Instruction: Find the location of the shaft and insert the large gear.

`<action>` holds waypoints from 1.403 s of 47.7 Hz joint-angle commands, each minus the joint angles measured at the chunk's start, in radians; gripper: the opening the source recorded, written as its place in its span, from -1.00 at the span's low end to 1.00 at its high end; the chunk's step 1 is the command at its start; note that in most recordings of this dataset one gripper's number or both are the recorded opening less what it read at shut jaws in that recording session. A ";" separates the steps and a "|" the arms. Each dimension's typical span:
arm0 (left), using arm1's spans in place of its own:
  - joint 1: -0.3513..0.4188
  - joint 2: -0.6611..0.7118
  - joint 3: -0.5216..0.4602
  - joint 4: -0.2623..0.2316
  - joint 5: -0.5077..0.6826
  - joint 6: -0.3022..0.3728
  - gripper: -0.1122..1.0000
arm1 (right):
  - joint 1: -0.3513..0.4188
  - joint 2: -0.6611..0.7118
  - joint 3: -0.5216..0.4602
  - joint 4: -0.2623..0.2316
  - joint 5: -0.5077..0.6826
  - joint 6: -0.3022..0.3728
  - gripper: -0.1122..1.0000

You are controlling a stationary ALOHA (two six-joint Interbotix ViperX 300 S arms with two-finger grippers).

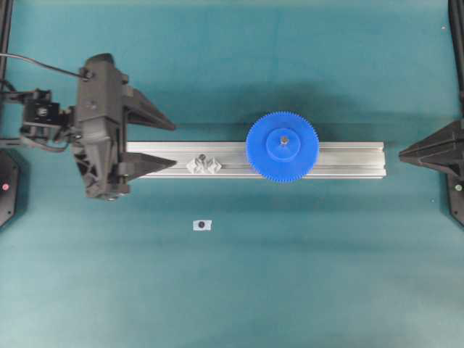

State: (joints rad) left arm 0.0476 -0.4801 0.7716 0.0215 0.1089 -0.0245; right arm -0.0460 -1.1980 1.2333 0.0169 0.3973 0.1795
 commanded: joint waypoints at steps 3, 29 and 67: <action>-0.005 -0.063 0.011 0.002 -0.008 0.000 0.47 | -0.002 0.000 -0.011 -0.003 -0.006 0.008 -0.75; -0.005 -0.153 0.086 0.002 -0.005 -0.009 0.47 | -0.002 -0.009 0.003 -0.008 -0.009 0.008 -0.75; -0.009 -0.341 0.256 0.002 -0.092 0.020 0.47 | -0.002 -0.080 0.112 -0.008 -0.133 0.002 -0.75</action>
State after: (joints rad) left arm 0.0430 -0.7762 1.0063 0.0199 0.0552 -0.0077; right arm -0.0460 -1.2793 1.3407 0.0107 0.3129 0.1795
